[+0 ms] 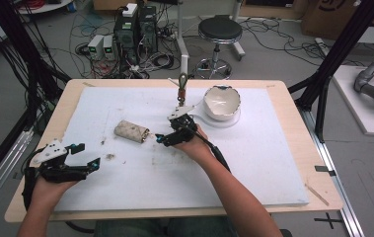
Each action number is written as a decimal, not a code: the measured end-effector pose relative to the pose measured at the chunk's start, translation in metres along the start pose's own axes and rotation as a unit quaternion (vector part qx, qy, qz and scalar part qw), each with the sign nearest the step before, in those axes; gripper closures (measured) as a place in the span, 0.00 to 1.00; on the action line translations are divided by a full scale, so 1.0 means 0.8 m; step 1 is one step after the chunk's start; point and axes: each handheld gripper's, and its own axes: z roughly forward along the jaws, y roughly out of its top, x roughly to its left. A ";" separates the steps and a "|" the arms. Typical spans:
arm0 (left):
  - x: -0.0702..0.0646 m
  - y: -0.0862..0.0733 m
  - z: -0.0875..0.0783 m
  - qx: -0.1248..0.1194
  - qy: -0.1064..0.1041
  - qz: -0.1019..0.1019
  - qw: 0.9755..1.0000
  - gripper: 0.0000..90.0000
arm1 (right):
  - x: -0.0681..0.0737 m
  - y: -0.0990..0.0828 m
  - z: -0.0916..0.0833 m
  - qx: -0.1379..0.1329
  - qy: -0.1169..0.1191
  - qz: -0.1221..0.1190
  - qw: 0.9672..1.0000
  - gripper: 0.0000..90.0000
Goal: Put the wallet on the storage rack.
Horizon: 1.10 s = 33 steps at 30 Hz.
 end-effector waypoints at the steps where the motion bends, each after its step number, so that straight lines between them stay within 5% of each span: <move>1: 0.000 0.000 0.000 0.001 0.000 0.001 1.000 0.19 | 0.001 0.004 0.004 0.000 0.009 0.006 1.000 0.19; 15: 0.002 -0.002 0.000 0.002 0.005 0.002 1.000 0.19 | 0.023 0.049 0.056 0.016 0.047 -0.030 0.998 0.19; 33: 0.002 -0.002 0.002 0.007 0.006 0.009 1.000 0.19 | 0.030 0.041 0.108 0.072 0.059 -0.027 0.995 0.19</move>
